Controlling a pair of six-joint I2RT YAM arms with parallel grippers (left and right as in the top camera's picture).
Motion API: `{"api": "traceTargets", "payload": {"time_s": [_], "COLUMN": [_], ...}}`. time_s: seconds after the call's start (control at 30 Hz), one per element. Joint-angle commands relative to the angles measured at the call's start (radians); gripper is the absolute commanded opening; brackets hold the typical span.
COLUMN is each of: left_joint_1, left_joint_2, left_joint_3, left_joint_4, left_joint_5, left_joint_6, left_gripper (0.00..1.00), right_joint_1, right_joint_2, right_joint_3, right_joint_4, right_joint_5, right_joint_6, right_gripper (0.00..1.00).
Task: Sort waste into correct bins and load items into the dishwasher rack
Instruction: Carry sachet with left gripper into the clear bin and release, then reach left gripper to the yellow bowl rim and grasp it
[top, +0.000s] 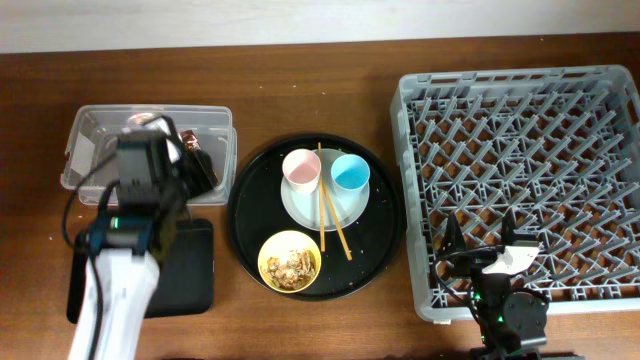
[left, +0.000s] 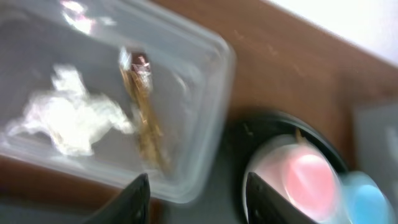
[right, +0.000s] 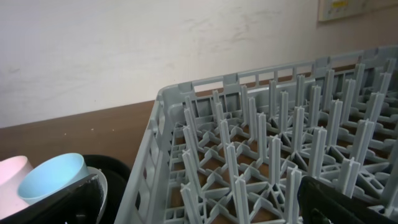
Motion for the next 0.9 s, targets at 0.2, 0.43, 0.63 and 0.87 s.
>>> {"api": "traceTargets", "payload": {"time_s": [0.2,0.43,0.63,0.87], "left_joint_1": [-0.463,-0.709,-0.786,-0.791], "left_joint_2": [-0.108,0.072,0.269,0.391], "left_joint_3": [0.0,0.0,0.0,0.0], "left_joint_4": [-0.453,-0.375,-0.309,-0.272], "left_joint_5": [0.061,0.061,0.079,0.072], "left_joint_6": [-0.023,-0.074,-0.074,-0.074], "left_gripper": [0.28,0.23,0.23,0.22], "right_joint_1": [-0.005,-0.005,-0.005,-0.005], "right_joint_2": [-0.006,-0.006,-0.006,-0.006], "right_joint_3": [-0.008,-0.008,-0.008,-0.008], "right_joint_4": [-0.004,-0.004,-0.004,-0.004], "right_joint_5": [0.004,0.004,0.004,0.004], "right_joint_6": [-0.002,-0.002,-0.002,-0.002], "right_gripper": [0.98,0.99,0.98,0.98]}}
